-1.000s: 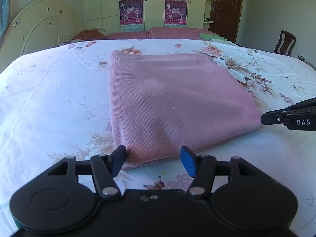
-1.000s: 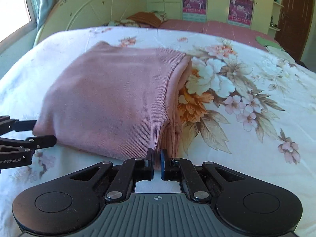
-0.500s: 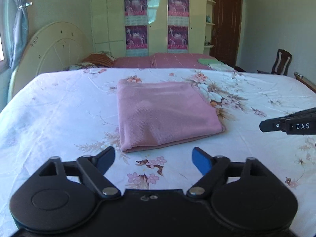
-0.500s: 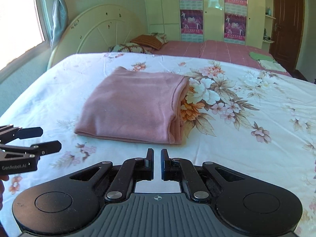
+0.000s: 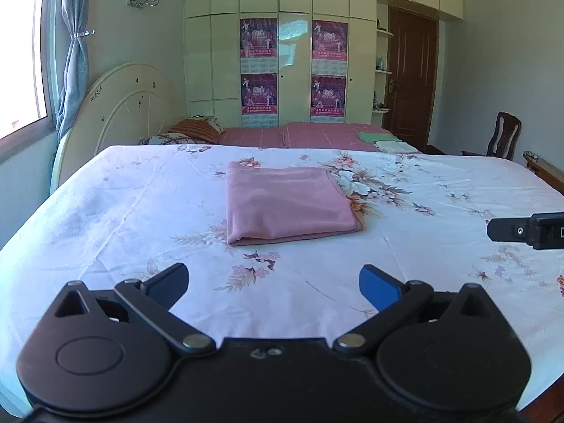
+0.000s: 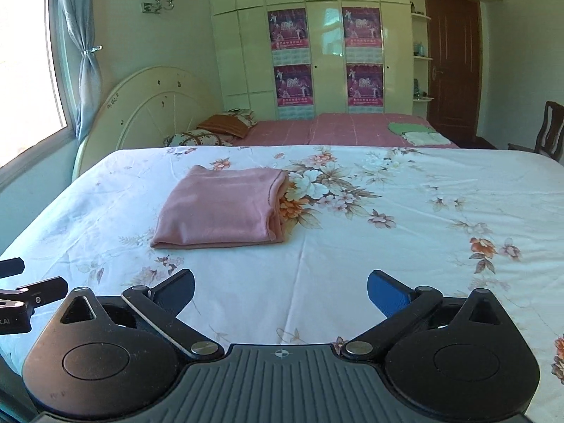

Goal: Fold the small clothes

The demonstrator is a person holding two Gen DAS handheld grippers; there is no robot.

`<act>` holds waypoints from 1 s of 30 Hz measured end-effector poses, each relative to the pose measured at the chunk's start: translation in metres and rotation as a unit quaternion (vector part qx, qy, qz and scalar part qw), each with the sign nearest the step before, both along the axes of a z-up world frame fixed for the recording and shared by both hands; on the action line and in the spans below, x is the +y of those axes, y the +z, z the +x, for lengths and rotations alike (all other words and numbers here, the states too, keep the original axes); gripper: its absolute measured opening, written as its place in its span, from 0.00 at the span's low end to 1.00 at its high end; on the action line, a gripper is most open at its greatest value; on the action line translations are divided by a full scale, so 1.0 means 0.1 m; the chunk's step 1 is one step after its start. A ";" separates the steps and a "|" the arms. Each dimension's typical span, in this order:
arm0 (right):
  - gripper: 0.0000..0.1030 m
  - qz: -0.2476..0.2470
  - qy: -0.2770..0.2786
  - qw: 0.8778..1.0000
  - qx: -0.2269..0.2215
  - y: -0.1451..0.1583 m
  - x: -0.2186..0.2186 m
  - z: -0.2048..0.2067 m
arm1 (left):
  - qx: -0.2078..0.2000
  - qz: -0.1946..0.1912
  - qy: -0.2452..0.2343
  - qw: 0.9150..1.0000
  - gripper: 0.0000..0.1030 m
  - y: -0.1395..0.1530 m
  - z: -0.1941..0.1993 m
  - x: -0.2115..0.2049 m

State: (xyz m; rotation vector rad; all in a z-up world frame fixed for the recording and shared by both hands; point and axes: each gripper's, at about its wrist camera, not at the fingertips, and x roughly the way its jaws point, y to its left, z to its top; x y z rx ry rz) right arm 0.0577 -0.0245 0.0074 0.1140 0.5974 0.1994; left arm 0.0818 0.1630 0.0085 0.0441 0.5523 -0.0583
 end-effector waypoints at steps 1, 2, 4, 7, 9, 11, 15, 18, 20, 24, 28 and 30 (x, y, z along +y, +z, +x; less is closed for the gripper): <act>1.00 -0.002 0.000 1.000 -0.003 0.04 0.00 -0.08 | -0.004 0.000 -0.001 1.000 1.00 0.03 -0.06 -0.02; 1.00 -0.007 -0.002 1.000 -0.003 0.07 0.01 -0.13 | -0.008 0.001 -0.002 1.000 1.00 0.05 -0.11 -0.03; 1.00 -0.015 -0.004 1.000 -0.013 0.12 0.03 -0.28 | -0.016 0.002 -0.006 1.000 1.00 0.10 -0.16 -0.03; 1.00 -0.021 -0.001 0.999 -0.027 0.17 0.07 -0.44 | -0.022 -0.002 -0.006 1.000 1.00 0.18 -0.18 -0.01; 1.00 -0.024 -0.002 0.999 -0.027 0.20 0.10 -0.50 | -0.032 -0.003 -0.007 0.999 1.00 0.22 -0.23 0.00; 1.00 -0.023 -0.001 0.999 -0.031 0.23 0.11 -0.55 | -0.038 -0.003 -0.006 0.999 1.00 0.25 -0.28 -0.02; 1.00 -0.023 0.002 0.999 -0.039 0.29 0.11 -0.63 | -0.043 -0.008 -0.009 0.999 1.00 0.26 -0.35 -0.05; 1.00 -0.021 -0.001 0.999 -0.041 0.31 0.09 -0.66 | -0.047 -0.009 -0.011 0.999 1.00 0.26 -0.39 -0.07; 1.00 -0.022 -0.003 0.999 -0.040 0.31 0.08 -0.68 | -0.050 -0.008 -0.011 0.999 1.00 0.27 -0.42 -0.08; 1.00 -0.023 -0.002 0.999 -0.041 0.32 0.06 -0.74 | -0.052 -0.008 -0.010 0.999 1.00 0.27 -0.44 -0.09; 1.00 -0.021 -0.003 0.999 -0.038 0.32 0.04 -0.74 | -0.053 -0.008 -0.011 0.998 1.00 0.27 -0.45 -0.08; 1.00 -0.021 -0.003 0.999 -0.038 0.32 0.03 -0.75 | -0.054 -0.007 -0.011 0.998 1.00 0.27 -0.46 -0.09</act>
